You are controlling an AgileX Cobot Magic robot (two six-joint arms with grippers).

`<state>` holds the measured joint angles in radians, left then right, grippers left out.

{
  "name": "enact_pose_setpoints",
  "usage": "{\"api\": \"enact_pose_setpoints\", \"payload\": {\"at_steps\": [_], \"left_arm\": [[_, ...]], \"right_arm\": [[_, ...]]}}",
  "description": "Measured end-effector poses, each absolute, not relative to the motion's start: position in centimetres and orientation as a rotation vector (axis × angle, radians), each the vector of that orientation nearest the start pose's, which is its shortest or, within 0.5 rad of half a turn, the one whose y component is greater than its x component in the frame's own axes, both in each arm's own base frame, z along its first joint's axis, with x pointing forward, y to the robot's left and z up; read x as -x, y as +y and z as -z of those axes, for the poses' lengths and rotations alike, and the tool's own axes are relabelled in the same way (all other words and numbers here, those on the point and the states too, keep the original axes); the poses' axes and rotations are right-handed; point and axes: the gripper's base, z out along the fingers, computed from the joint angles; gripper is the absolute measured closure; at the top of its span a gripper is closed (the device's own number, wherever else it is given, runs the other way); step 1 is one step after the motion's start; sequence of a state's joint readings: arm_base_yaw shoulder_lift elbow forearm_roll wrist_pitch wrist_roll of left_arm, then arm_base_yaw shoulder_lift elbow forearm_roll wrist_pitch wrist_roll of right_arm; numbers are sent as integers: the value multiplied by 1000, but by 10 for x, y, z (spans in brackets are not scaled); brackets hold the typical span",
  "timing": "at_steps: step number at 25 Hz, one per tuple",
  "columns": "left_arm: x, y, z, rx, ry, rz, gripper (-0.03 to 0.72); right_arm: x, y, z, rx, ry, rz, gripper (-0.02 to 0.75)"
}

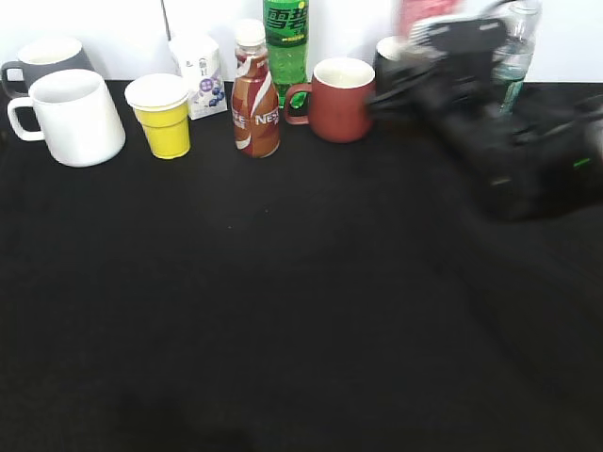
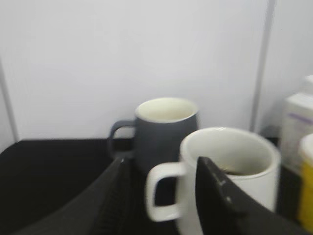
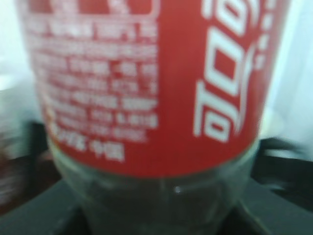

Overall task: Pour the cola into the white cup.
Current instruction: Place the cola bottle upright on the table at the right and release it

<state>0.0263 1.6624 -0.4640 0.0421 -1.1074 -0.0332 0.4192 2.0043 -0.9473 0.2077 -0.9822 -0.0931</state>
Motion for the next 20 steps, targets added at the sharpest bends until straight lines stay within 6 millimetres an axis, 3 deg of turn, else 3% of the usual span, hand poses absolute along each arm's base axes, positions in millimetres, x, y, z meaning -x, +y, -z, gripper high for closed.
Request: {"api": "enact_pose_setpoints", "payload": {"at_steps": [3, 5, 7, 11, 15, 20], "left_arm": [[-283, -1, -190, -43, 1621, 35, 345], [-281, -17, -191, -93, 1643, 78, 345], [-278, -35, -190, -144, 1663, 124, 345], [-276, -49, -187, -181, 1689, 160, 345], [-275, -50, -184, -199, 1726, 160, 347], [-275, -51, -184, -201, 1728, 160, 347]], "right_arm": [[-390, 109, -170, 138, 1558, -240, 341], [-394, 91, -168, 150, 1554, -235, 341], [-396, 90, -152, 169, 1532, -263, 341], [-402, 94, -113, 195, 1540, -286, 341], [-421, 106, -101, 278, 1497, -322, 328], [-426, 107, -100, 283, 1503, -320, 118]]}}
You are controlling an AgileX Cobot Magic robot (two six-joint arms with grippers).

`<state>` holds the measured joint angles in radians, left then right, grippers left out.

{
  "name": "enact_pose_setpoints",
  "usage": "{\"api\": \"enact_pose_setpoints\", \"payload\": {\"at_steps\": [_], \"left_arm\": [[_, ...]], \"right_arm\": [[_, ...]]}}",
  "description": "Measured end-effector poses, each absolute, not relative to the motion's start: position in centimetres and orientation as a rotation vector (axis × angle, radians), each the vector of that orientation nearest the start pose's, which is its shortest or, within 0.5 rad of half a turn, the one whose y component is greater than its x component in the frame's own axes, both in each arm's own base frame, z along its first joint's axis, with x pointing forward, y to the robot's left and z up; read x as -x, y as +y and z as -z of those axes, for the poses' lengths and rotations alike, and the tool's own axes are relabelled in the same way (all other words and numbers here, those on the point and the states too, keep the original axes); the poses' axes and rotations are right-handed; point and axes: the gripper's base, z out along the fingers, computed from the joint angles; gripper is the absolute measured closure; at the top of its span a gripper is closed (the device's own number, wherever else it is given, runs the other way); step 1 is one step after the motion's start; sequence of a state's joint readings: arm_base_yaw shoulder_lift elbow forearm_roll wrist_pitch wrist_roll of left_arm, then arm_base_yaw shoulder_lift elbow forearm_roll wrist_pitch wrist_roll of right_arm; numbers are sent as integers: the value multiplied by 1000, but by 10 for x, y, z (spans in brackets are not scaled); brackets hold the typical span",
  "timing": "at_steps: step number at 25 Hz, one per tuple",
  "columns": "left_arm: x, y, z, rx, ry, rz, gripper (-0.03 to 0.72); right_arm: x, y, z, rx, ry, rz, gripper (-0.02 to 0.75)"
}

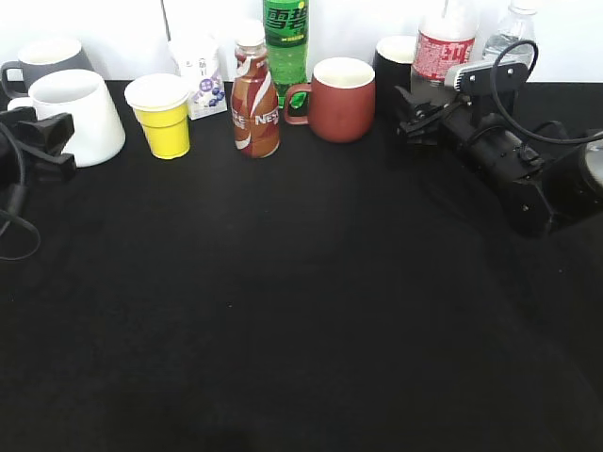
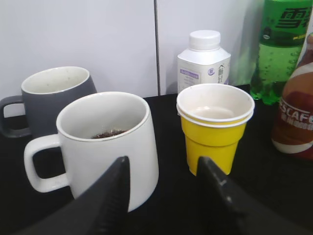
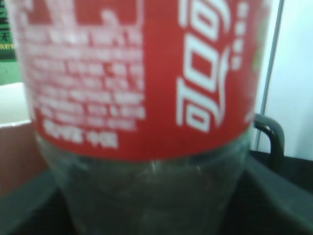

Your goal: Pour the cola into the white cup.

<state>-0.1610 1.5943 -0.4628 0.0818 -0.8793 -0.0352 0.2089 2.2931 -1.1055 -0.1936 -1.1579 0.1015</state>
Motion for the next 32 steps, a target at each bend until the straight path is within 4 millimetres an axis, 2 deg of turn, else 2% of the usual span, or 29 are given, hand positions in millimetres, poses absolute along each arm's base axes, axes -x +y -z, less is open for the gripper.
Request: {"api": "enact_pose_setpoints", "payload": {"at_steps": [2, 6, 8, 11, 13, 14, 17, 18, 20, 22, 25, 28, 29, 32], "left_arm": [[-275, -51, -184, -201, 1728, 160, 347], [-275, -51, -183, -202, 1730, 160, 348], [-274, -51, -187, -210, 1726, 160, 347], [-263, -47, -214, -224, 1831, 127, 347], [-255, -43, -238, -234, 1978, 85, 347], [-247, -40, -244, -237, 2104, 58, 347], [-214, -30, -249, -237, 2476, -10, 347], [-202, -28, -249, -236, 2566, -26, 347], [-179, -23, -258, -224, 2696, -42, 347], [-156, -21, -270, -202, 2735, -21, 347], [-107, -16, -292, -174, 2712, 42, 347], [-67, -12, -309, -160, 2545, 98, 347], [-55, -12, -313, -156, 2483, 131, 347], [-22, -9, -319, -152, 2315, 174, 347]], "right_arm": [[-421, 105, -101, 280, 1519, -317, 108], [-392, 94, -107, 242, 1587, -278, 108], [-378, 91, -130, 243, 1585, -272, 108], [-363, 90, -188, 329, 1693, -230, 123], [-342, 83, -214, 341, 1911, -171, 143], [-329, 78, -218, 336, 2072, -125, 145], [-289, 70, -211, 275, 2556, -33, 151], [-279, 69, -212, 251, 2668, -22, 155], [-263, 65, -223, 238, 2827, 21, 162], [-244, 59, -243, 223, 2916, 49, 162], [-199, 50, -290, 178, 2866, -27, 162], [-134, 36, -347, 145, 2554, -160, 162], [-105, 28, -363, 137, 2425, -189, 162], [-40, 10, -384, 121, 2155, -225, 162]]}}
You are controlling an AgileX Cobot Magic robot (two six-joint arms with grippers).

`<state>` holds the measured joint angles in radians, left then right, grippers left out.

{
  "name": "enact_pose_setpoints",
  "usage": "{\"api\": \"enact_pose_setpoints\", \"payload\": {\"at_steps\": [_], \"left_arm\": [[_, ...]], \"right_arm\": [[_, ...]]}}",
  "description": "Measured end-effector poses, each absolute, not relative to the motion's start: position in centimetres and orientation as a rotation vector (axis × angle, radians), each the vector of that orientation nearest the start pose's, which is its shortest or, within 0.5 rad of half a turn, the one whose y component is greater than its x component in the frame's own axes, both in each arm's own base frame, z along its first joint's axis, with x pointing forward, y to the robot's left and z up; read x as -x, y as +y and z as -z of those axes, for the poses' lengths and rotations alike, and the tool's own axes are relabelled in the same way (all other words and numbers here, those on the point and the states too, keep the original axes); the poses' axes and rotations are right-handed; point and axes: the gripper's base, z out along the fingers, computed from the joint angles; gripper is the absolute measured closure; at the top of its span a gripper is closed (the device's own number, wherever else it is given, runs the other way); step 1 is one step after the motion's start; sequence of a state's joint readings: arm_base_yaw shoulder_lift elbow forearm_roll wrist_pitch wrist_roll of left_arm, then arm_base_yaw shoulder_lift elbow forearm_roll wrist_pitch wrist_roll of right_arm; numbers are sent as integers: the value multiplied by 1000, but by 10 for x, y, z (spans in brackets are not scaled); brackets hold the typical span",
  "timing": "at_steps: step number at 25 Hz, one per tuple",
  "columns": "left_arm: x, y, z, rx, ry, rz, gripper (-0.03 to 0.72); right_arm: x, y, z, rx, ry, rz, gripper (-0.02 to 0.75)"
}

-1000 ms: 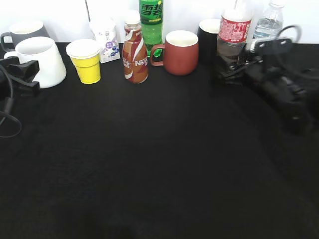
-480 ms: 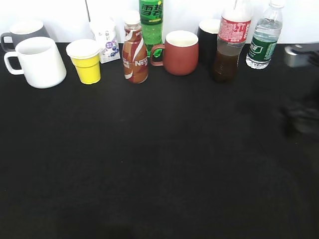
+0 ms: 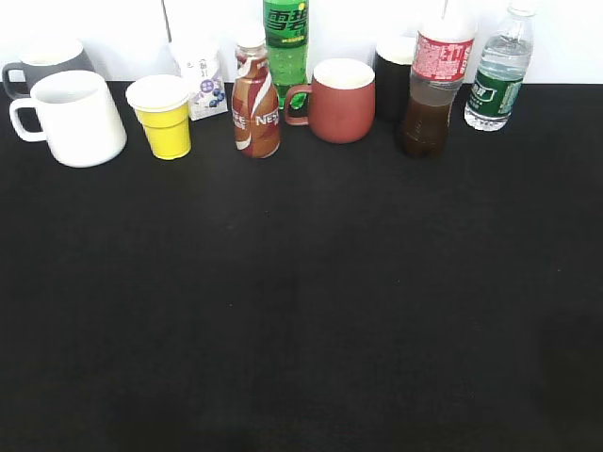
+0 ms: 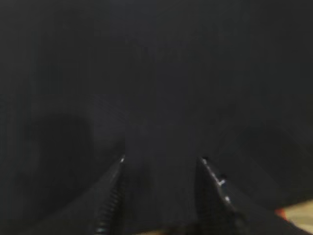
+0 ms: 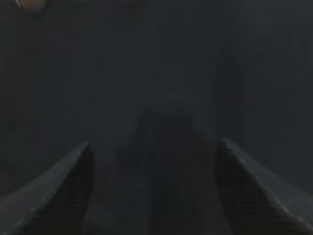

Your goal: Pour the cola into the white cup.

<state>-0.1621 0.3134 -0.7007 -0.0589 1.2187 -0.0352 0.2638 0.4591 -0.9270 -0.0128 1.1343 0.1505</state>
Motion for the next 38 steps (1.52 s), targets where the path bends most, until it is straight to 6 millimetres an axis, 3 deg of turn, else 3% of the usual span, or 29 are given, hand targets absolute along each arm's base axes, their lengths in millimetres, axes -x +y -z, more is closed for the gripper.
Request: {"api": "enact_pose_setpoints", "payload": {"at_steps": [1, 3, 7, 10, 17, 19, 22, 26, 31, 34, 38], "left_arm": [[-15, -7, -320, -150, 2279, 174, 347], [-10, -4, -320, -147, 2252, 144, 348], [-14, -1, -320, -140, 2222, 96, 349], [-23, -3, -288, -148, 2327, 87, 349], [-31, -10, -279, -145, 2282, 170, 341], [-31, -10, -279, -144, 2278, 175, 287], [-31, -10, -279, -145, 2278, 177, 129], [-31, -10, -279, -146, 2278, 177, 104], [-30, -10, -279, -146, 2273, 177, 167], [-18, -7, -281, -77, 2190, 150, 238], [5, -5, -282, 25, 2040, 93, 351]], "right_arm": [[-23, 5, -386, 117, 2088, -235, 162], [-8, 1, -373, 116, 2050, -239, 162], [-22, 4, -305, 127, 2190, -210, 162], [-31, 5, -280, 141, 2244, -176, 162], [-30, 10, -278, 186, 2252, -228, 162], [-30, 10, -278, 187, 2252, -227, 162], [-30, 8, -278, 182, 2250, -196, 162], [-30, 8, -278, 177, 2250, -199, 162], [-30, 8, -278, 174, 2246, -198, 162], [-26, 4, -278, 27, 2220, -140, 162], [0, 1, -280, -87, 2053, -93, 162]]}}
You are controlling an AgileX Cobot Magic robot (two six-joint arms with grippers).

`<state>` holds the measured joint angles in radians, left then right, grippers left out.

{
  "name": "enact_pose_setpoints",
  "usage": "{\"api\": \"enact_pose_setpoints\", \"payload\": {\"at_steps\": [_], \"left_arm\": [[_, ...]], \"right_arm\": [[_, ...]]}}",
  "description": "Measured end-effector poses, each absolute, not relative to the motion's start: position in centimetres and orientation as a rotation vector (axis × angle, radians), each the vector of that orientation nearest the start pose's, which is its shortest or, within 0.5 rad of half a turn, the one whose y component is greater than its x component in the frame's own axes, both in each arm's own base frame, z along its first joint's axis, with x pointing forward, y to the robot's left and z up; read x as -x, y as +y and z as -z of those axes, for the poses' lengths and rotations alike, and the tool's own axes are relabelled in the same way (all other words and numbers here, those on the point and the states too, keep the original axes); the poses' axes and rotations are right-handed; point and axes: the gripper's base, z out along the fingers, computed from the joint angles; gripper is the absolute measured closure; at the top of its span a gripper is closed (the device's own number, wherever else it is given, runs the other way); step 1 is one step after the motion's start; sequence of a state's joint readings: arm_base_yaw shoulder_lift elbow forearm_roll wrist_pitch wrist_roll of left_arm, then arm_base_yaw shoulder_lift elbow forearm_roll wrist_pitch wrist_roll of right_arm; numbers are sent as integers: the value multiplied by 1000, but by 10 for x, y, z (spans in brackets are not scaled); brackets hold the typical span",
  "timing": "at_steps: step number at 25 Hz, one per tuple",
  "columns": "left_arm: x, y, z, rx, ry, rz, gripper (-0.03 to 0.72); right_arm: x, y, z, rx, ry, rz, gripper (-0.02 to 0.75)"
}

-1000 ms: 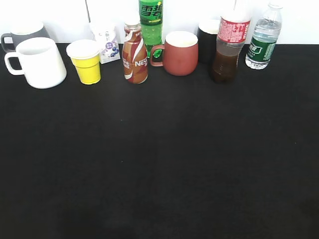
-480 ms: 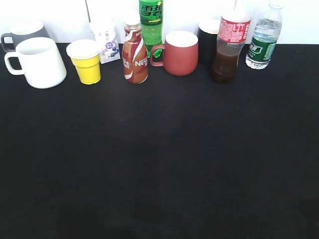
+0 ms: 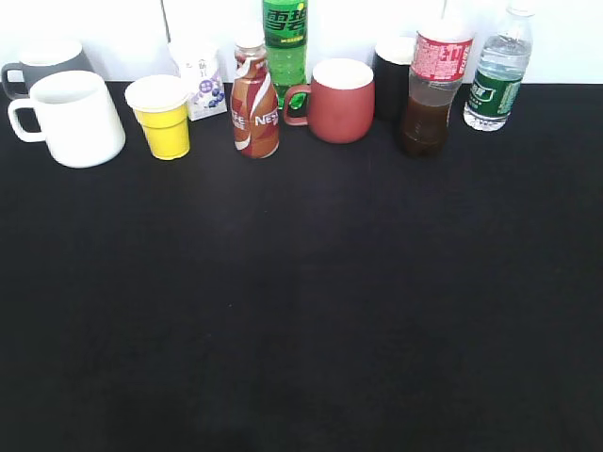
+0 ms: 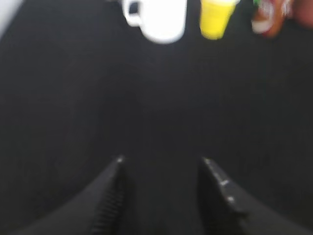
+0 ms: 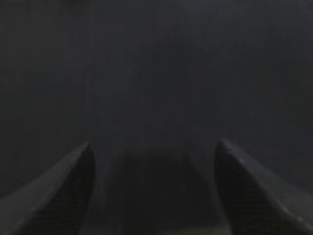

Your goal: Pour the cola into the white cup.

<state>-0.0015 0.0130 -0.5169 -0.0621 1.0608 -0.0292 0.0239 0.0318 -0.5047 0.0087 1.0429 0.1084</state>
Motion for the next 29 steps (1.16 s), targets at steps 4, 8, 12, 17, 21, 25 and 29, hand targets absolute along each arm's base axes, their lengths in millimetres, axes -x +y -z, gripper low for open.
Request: {"api": "enact_pose_setpoints", "payload": {"at_steps": [4, 8, 12, 17, 21, 25, 29], "left_arm": [[8, -5, -282, 24, 2022, 94, 439], [8, -5, -282, 24, 2022, 94, 453], [8, -5, -282, 24, 2022, 94, 454], [8, -5, -282, 24, 2022, 94, 454], [8, -5, -282, 24, 2022, 94, 454], [8, -5, -282, 24, 2022, 93, 454], [8, -5, -282, 24, 2022, 93, 454]], "right_arm": [[6, 1, -280, -85, 2015, -99, 162], [6, 1, -280, -85, 2012, -99, 162], [6, 1, -280, -85, 2012, -99, 162], [6, 1, -280, -84, 2012, -103, 162], [6, 1, -280, -84, 2012, -103, 163], [6, 1, -280, -84, 2012, -103, 163], [6, 1, -280, -84, 2012, -103, 163]]}}
